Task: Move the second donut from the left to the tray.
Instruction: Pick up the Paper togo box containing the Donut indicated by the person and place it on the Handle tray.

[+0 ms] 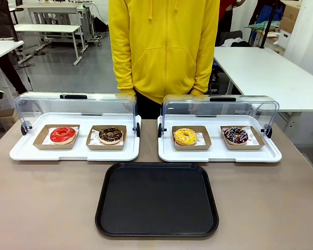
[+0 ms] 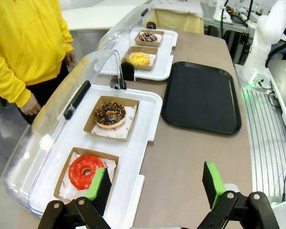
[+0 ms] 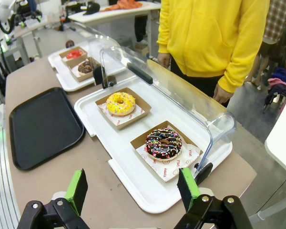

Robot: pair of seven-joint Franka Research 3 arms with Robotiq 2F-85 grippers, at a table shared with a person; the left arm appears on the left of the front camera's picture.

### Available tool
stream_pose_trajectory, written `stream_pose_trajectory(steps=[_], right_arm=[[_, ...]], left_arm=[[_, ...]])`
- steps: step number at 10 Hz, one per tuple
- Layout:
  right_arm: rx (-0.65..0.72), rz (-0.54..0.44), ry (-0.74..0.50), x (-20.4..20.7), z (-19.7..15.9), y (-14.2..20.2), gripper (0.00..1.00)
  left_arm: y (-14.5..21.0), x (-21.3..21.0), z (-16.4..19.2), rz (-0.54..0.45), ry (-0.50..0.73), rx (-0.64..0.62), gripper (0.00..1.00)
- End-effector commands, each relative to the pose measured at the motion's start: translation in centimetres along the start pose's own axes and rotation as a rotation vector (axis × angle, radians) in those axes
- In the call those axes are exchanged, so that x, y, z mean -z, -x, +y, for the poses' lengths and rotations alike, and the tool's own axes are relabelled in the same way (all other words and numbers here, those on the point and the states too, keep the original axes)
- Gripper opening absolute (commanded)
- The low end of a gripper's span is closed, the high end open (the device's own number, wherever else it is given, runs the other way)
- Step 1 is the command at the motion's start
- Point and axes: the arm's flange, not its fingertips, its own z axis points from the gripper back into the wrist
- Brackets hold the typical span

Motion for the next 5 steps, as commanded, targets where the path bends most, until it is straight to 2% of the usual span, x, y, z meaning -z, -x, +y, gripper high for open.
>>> stream_pose_trajectory(steps=[1,5], right_arm=[[-0.018,-0.024,0.005,0.14,-0.20,-0.11,1.00],[-0.018,-0.024,0.005,0.14,-0.20,-0.11,1.00]], left_arm=[[-0.26,-0.11,0.09,-0.002,0.001,0.002,1.00],[-0.26,-0.11,0.09,-0.002,0.001,0.002,1.00]])
